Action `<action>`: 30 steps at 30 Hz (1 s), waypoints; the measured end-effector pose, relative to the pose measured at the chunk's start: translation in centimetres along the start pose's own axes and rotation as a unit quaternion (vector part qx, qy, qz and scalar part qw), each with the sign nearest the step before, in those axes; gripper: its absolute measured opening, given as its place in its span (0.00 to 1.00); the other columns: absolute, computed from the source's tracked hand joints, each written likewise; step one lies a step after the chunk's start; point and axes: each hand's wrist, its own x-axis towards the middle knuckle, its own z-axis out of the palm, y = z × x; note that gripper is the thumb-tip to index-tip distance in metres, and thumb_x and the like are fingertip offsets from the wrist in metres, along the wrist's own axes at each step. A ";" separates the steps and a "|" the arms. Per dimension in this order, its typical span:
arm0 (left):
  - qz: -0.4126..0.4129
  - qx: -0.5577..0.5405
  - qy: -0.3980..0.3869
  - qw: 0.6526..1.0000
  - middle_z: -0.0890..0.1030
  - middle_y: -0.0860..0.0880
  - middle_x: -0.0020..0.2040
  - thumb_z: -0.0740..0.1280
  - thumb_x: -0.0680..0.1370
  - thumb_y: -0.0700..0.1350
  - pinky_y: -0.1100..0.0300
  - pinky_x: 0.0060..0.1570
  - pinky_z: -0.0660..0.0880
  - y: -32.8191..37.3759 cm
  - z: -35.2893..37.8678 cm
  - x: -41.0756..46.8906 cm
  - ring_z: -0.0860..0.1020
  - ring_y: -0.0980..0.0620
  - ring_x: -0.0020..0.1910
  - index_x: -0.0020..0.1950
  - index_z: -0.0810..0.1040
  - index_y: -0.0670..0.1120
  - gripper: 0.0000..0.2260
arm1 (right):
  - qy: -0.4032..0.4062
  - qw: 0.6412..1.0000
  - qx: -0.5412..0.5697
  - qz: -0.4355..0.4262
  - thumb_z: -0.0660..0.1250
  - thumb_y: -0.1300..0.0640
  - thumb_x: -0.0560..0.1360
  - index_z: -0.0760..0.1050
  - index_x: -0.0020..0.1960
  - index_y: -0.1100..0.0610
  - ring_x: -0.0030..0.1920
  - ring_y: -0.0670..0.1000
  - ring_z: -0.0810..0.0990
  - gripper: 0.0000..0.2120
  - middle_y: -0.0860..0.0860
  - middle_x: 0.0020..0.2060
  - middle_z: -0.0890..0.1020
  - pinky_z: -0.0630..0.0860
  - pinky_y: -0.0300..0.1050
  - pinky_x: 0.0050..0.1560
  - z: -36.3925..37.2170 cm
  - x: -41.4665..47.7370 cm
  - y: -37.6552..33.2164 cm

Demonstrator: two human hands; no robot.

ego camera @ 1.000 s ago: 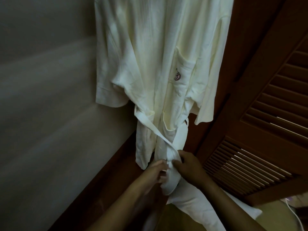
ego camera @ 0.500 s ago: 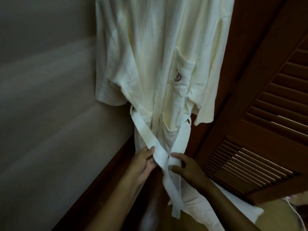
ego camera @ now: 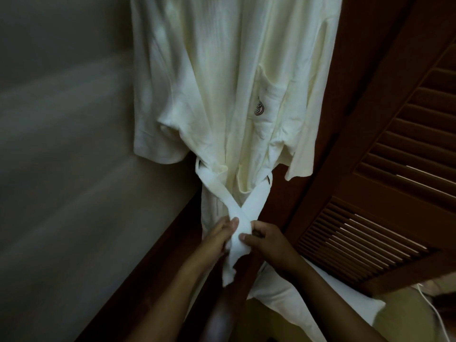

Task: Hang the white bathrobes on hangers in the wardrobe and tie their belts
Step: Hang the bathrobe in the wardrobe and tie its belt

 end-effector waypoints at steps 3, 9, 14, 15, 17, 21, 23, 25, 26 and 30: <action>-0.064 -0.079 -0.098 0.990 0.83 0.42 0.61 0.65 0.81 0.54 0.48 0.64 0.78 -1.4 -0.5 -1.0 0.82 0.44 0.61 0.70 0.75 0.43 0.21 | -0.028 0.999 0.015 0.014 0.66 0.60 0.81 0.80 0.59 0.57 0.48 0.55 0.86 0.09 0.56 0.48 0.86 0.81 0.52 0.46 -0.7 -0.2 -0.6; 0.002 0.178 -0.128 0.976 0.85 0.46 0.59 0.70 0.81 0.49 0.40 0.66 0.76 -1.0 -3.2 0.0 0.83 0.46 0.60 0.65 0.81 0.47 0.14 | -0.014 0.993 0.081 0.082 0.61 0.65 0.80 0.79 0.60 0.58 0.54 0.59 0.85 0.13 0.60 0.54 0.84 0.83 0.56 0.57 -1.2 -0.5 -0.8; 0.011 0.151 -0.108 0.983 0.85 0.46 0.59 0.67 0.83 0.50 0.46 0.65 0.77 0.5 -3.1 0.5 0.83 0.47 0.60 0.65 0.82 0.47 0.13 | 0.017 0.998 -0.044 0.035 0.63 0.50 0.68 0.80 0.54 0.55 0.49 0.55 0.83 0.18 0.55 0.48 0.84 0.80 0.59 0.54 -0.8 -0.6 -2.0; 0.005 0.117 -0.103 0.988 0.85 0.45 0.59 0.66 0.83 0.49 0.46 0.64 0.77 0.5 -3.4 0.6 0.83 0.45 0.61 0.66 0.81 0.46 0.13 | 0.026 0.997 -0.067 0.024 0.63 0.50 0.70 0.80 0.52 0.52 0.46 0.52 0.82 0.14 0.52 0.45 0.83 0.78 0.56 0.50 -1.0 -0.6 -2.2; -0.006 0.042 -0.079 0.996 0.86 0.44 0.57 0.63 0.84 0.46 0.49 0.60 0.79 0.4 -3.8 0.8 0.84 0.45 0.59 0.64 0.81 0.44 0.12 | 0.044 0.995 -0.086 0.000 0.63 0.56 0.76 0.77 0.44 0.50 0.39 0.47 0.77 0.05 0.48 0.38 0.79 0.72 0.49 0.42 -1.3 -0.9 -2.6; -0.021 0.095 0.081 0.992 0.88 0.51 0.43 0.64 0.84 0.44 0.57 0.45 0.80 0.9 -4.6 2.1 0.85 0.50 0.44 0.60 0.81 0.42 0.10 | 0.090 0.992 -0.068 -0.055 0.65 0.56 0.76 0.73 0.39 0.53 0.31 0.43 0.71 0.07 0.45 0.32 0.73 0.68 0.42 0.35 -1.8 -1.3 -2.7; -0.009 0.130 0.116 0.985 0.86 0.49 0.49 0.65 0.84 0.45 0.55 0.47 0.79 1.3 -4.8 2.3 0.83 0.50 0.47 0.60 0.80 0.47 0.08 | 0.082 0.993 -0.058 -0.060 0.65 0.61 0.78 0.75 0.41 0.52 0.32 0.44 0.75 0.08 0.46 0.33 0.77 0.71 0.41 0.33 -1.7 -1.1 -2.8; -0.002 0.034 0.079 0.996 0.84 0.49 0.52 0.64 0.84 0.46 0.52 0.51 0.81 1.8 -4.5 2.1 0.82 0.49 0.50 0.63 0.79 0.45 0.10 | 0.073 0.990 -0.099 -0.066 0.64 0.61 0.79 0.74 0.41 0.51 0.32 0.45 0.76 0.10 0.47 0.33 0.77 0.71 0.42 0.33 -1.2 -0.8 -2.6; -0.009 -0.043 0.043 0.998 0.84 0.47 0.53 0.65 0.83 0.49 0.50 0.54 0.81 2.3 -4.0 1.9 0.83 0.47 0.52 0.64 0.79 0.44 0.13 | 0.067 0.988 -0.118 -0.070 0.64 0.60 0.80 0.74 0.41 0.52 0.31 0.44 0.75 0.10 0.46 0.32 0.76 0.71 0.42 0.34 -1.0 -0.6 -2.4; -0.013 -0.086 0.033 0.996 0.84 0.43 0.60 0.74 0.75 0.57 0.45 0.68 0.75 3.6 -2.6 2.4 0.83 0.45 0.57 0.61 0.82 0.45 0.21 | 0.033 0.986 -0.149 -0.069 0.66 0.49 0.82 0.80 0.46 0.49 0.36 0.43 0.80 0.07 0.43 0.37 0.82 0.74 0.44 0.37 -0.1 -0.2 -0.6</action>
